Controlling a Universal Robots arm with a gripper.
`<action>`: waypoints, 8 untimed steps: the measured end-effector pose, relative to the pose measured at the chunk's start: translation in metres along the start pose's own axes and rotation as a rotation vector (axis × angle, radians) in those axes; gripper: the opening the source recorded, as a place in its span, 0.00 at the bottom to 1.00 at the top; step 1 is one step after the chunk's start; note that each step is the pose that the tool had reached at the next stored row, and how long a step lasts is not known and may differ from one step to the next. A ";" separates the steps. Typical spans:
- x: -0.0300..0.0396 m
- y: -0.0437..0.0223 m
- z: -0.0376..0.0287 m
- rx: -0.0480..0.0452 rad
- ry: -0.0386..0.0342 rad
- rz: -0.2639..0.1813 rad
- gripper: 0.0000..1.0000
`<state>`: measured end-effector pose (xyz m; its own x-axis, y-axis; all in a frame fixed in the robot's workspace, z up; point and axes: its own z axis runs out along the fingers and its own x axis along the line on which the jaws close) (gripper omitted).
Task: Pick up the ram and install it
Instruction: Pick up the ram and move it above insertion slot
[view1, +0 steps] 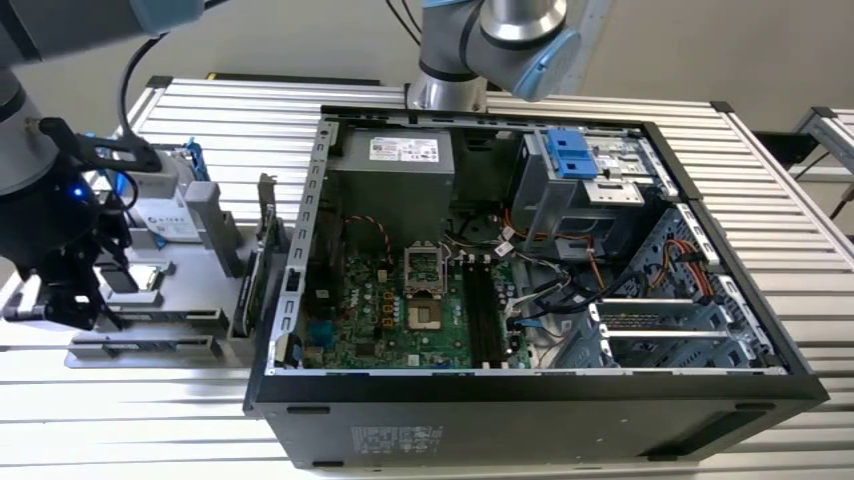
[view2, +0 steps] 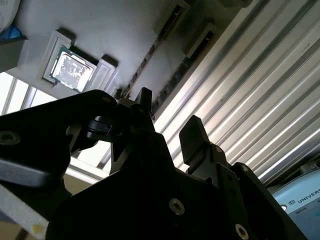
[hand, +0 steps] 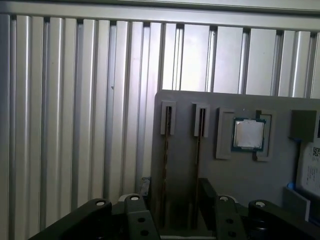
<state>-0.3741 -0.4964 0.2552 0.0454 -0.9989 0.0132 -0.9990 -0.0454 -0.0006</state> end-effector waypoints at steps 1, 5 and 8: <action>0.0002 0.0000 0.0008 0.0000 -0.0001 0.000 1.00; 0.0010 0.0001 0.0036 -0.0001 -0.0001 0.000 1.00; 0.0014 0.0001 0.0058 0.0000 -0.0002 0.000 1.00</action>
<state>-0.3741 -0.4978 0.2494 0.0453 -0.9989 0.0131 -0.9990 -0.0454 -0.0006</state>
